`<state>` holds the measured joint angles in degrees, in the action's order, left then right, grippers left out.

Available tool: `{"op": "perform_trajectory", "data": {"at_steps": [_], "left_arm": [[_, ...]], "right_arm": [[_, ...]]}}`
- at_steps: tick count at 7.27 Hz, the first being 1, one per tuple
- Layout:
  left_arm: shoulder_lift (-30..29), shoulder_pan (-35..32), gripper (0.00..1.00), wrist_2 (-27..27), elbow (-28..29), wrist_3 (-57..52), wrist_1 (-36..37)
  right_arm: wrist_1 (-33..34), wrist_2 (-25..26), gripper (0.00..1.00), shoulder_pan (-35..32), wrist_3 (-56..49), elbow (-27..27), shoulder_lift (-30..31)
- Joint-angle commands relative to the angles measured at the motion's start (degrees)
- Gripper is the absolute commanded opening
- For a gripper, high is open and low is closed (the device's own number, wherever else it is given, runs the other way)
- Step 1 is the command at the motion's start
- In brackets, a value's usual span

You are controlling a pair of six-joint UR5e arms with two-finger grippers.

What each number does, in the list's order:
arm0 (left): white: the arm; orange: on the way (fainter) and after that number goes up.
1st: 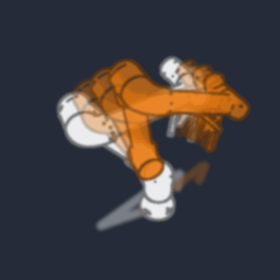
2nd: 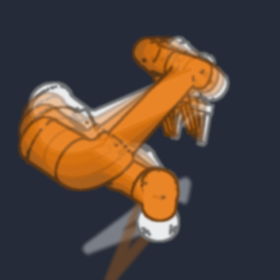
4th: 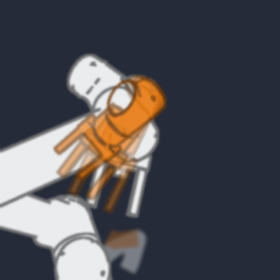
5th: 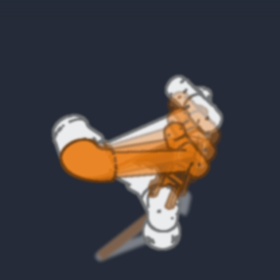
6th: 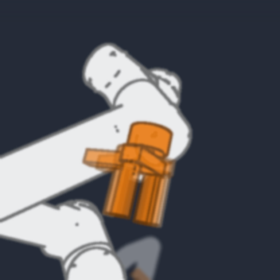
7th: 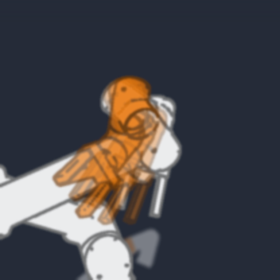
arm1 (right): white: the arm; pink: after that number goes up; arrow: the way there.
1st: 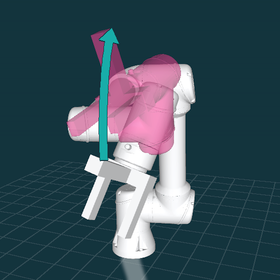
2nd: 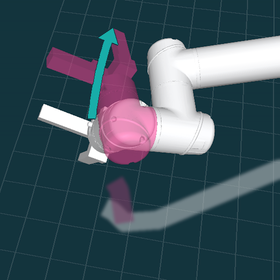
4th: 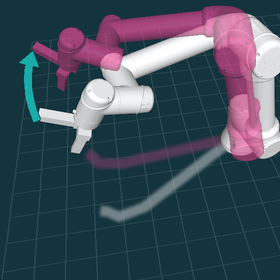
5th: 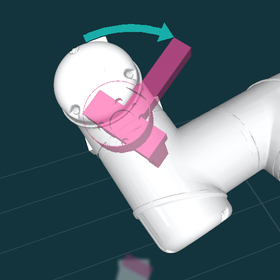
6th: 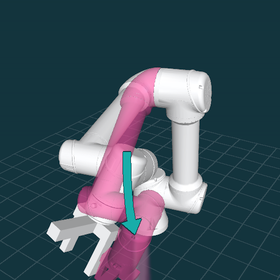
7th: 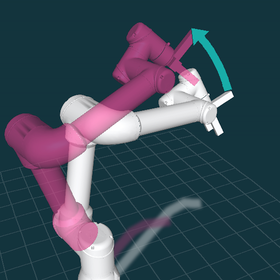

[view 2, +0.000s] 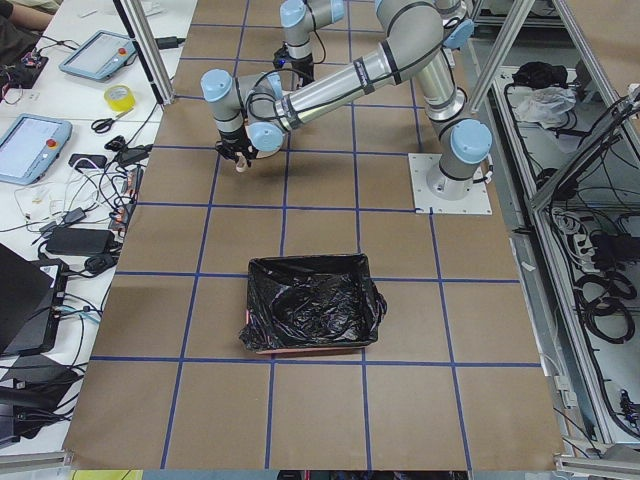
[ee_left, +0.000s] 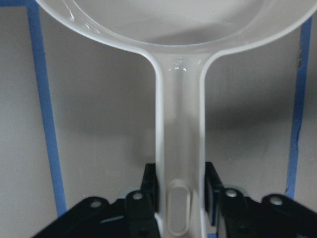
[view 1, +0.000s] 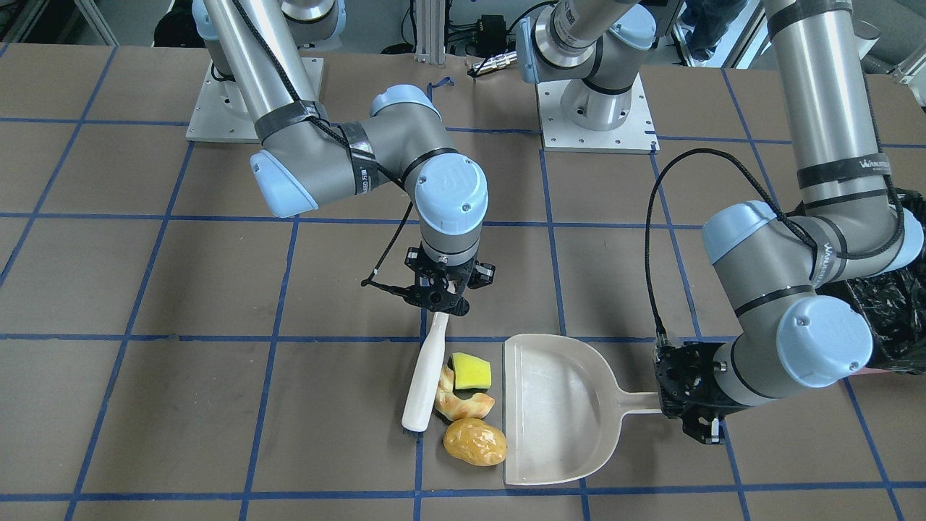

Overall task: Sweep and dump trash into bin
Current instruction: 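Sweep the trash toward the dustpan with the brush in the right gripper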

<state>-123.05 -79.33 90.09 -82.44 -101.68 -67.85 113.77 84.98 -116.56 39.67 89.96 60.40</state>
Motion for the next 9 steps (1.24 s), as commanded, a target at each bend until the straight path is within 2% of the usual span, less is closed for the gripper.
{"op": "perform_trajectory", "data": {"at_steps": [1, 3, 5, 7, 9], "left_arm": [[0.00, -0.03, 0.07, 0.00, 0.00, -0.01, 0.00], [0.09, -0.03, 0.07, 0.00, 0.00, 0.08, 0.00], [0.09, -0.03, 0.07, 0.00, 0.00, 0.08, 0.00], [0.09, -0.03, 0.07, 0.00, 0.00, 0.08, 0.00], [0.17, -0.03, 0.07, 0.00, 0.00, 0.08, 0.00]], "right_arm": [[2.50, -1.99, 0.00, -0.95, -1.86, -0.92, -1.77], [2.15, -4.98, 0.00, -3.05, -2.14, -5.03, -3.78], [2.07, -11.11, 0.00, -5.86, -1.62, -9.17, -5.90], [2.07, -12.73, 0.00, -8.94, 0.40, -12.07, -5.91], [2.07, -14.21, 0.00, -10.09, 1.20, -12.26, -5.73]]}}
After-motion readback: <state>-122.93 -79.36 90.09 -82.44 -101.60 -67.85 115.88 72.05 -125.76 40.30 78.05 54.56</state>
